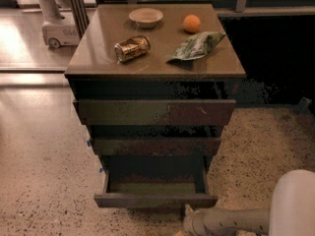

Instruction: Close bottom drawer

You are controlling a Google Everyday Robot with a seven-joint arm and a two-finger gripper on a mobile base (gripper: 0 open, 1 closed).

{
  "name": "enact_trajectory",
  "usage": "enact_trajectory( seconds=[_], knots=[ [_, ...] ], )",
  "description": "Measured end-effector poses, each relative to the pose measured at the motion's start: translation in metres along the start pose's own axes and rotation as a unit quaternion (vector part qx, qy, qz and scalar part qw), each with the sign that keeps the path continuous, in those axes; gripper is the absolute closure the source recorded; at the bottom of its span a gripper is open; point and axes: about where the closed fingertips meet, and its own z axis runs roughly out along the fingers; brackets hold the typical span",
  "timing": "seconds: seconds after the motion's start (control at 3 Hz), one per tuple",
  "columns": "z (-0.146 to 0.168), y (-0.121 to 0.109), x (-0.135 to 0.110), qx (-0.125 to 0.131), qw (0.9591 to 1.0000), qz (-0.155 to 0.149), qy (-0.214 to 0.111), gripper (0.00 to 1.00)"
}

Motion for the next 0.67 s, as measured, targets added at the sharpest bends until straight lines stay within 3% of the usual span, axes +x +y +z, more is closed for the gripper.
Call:
enact_trajectory(
  seconds=[0.33,0.67],
  knots=[
    [0.012,-0.029,-0.02,-0.003,0.9975,-0.021,-0.068,0.0],
    [-0.001,-0.087,-0.035,-0.014,0.9912,-0.011,-0.131,0.0]
  ],
)
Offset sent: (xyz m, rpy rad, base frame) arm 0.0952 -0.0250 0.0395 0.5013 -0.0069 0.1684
